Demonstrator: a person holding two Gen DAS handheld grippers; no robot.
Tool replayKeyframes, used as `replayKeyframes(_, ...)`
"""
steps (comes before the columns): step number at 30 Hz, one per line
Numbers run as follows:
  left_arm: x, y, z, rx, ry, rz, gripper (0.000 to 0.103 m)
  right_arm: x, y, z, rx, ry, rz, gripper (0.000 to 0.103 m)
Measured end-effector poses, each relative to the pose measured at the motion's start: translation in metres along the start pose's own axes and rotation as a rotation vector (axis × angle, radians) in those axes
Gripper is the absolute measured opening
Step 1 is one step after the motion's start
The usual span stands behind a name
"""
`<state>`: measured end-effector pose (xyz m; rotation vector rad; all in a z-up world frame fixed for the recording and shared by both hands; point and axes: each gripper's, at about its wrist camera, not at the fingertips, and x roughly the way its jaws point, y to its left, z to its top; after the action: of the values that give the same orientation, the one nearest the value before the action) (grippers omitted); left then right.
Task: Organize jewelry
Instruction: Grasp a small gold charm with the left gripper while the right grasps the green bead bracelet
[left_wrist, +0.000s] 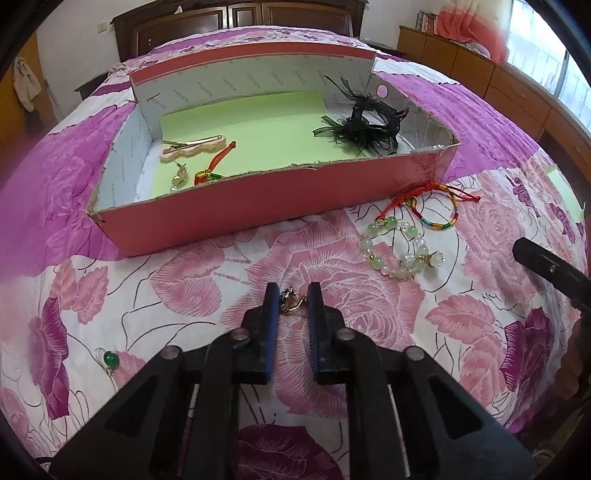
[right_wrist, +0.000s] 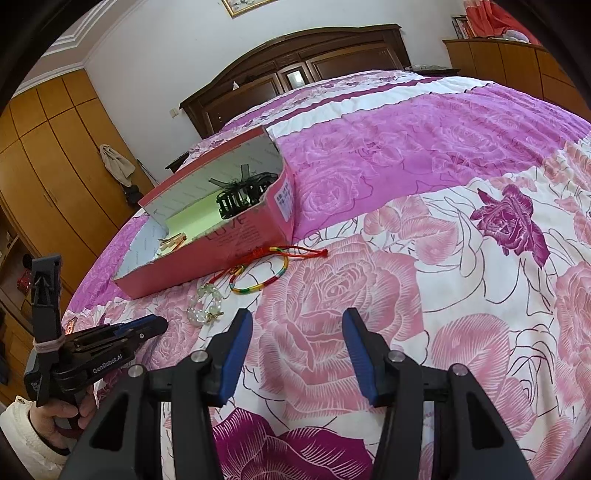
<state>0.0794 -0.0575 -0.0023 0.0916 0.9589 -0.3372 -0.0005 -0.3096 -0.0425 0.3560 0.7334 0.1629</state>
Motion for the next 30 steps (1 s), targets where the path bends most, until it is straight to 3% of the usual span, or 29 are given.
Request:
replayKeyframes(12, -0.028, 0.022, 0.002, -0.065, -0.053, -0.019, 0.006, 0.005, 0.016, 0.001, -0.046, 0.029, -0.003, 0.054)
replayKeyframes(30, -0.048, 0.066, -0.003, -0.157, -0.114, 0.029, 0.006, 0.045, 0.072, 0.004, -0.168, 0.133, 0.018, 0.054)
